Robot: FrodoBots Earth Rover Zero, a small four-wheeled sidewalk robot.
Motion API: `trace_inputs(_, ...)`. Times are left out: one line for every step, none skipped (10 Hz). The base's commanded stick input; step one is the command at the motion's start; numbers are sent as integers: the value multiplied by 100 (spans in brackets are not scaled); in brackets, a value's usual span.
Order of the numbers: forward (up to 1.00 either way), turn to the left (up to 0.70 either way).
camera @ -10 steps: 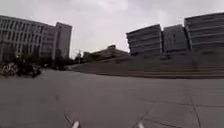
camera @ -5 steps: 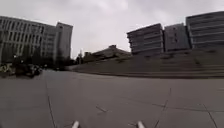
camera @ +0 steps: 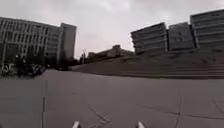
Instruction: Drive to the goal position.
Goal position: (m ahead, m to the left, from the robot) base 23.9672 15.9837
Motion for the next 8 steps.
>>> trace_inputs(60, 15)
trace_inputs(60, 15)
trace_inputs(60, 1)
trace_inputs(60, 0)
trace_inputs(60, 0)
trace_inputs(60, 0)
trace_inputs(60, 0)
trace_inputs(60, 0)
